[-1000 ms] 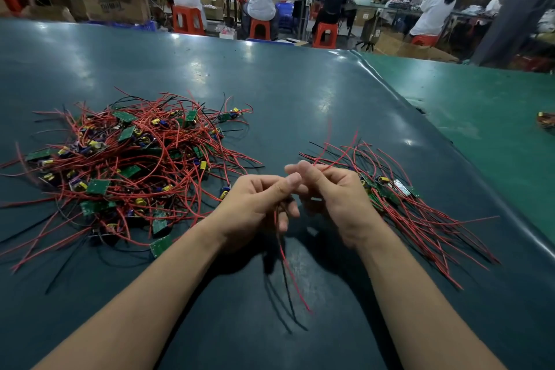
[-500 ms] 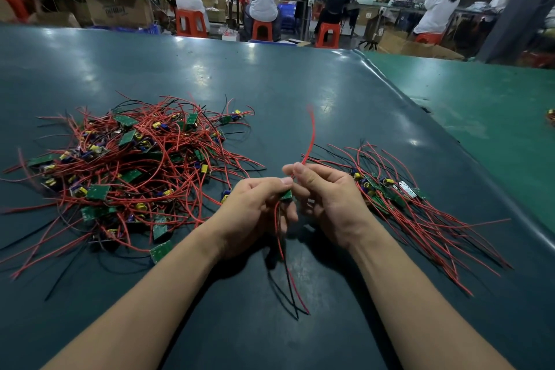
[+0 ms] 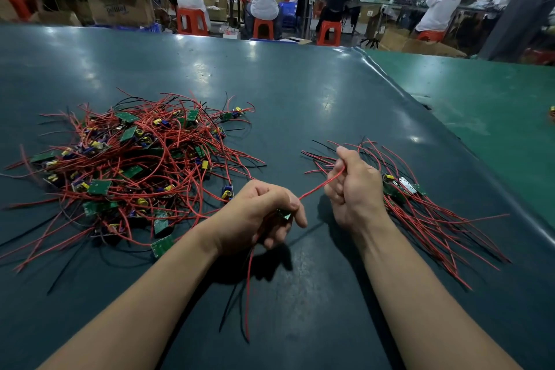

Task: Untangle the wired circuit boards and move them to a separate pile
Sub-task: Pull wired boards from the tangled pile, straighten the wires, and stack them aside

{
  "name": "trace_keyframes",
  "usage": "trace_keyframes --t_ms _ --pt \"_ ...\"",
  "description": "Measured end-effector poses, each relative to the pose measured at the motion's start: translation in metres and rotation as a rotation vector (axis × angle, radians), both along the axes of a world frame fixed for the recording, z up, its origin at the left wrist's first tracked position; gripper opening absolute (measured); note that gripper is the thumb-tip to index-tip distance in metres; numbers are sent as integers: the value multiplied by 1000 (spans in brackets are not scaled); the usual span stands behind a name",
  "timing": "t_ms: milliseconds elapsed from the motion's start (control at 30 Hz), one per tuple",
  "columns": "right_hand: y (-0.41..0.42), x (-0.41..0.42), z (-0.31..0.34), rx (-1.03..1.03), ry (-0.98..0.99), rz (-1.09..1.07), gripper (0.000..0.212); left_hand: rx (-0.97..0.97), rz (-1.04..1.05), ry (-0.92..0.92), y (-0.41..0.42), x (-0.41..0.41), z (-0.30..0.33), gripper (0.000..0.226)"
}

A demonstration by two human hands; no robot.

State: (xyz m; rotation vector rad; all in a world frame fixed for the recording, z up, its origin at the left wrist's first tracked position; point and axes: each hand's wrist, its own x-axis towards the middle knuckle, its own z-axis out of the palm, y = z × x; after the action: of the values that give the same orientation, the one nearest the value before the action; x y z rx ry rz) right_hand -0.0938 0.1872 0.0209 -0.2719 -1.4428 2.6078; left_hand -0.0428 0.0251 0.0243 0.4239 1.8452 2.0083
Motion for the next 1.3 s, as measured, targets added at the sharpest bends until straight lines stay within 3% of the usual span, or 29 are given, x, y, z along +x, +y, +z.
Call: trace_keyframes --t_ms 267,400,500,567,667,833,1000,1233,1300 --pt "3 -4 3 -24 45 -10 32 39 -21 -32 -1 -2 2 27" --pt "8 -4 5 -158 -16 55 47 165 -22 -91 0 -6 0 28" --pt "2 1 4 55 -67 233 58 231 18 -100 0 -8 -2 24" --pt "-7 8 0 261 -26 418 47 230 43 -99 1 -8 -2 19" --pt "-12 16 -5 303 45 538 29 225 64 -113 1 -9 -3 17" --pt "-9 14 -4 301 109 395 22 159 76 -115 2 -10 -1 20" --pt "1 2 2 98 97 150 21 66 37 -97 -3 -7 -1 25" --pt "5 -1 2 -25 39 2 25 177 -1 -118 -4 -9 -4 28" --pt "1 1 2 93 -26 51 33 240 79 -81 -2 -11 -6 24"
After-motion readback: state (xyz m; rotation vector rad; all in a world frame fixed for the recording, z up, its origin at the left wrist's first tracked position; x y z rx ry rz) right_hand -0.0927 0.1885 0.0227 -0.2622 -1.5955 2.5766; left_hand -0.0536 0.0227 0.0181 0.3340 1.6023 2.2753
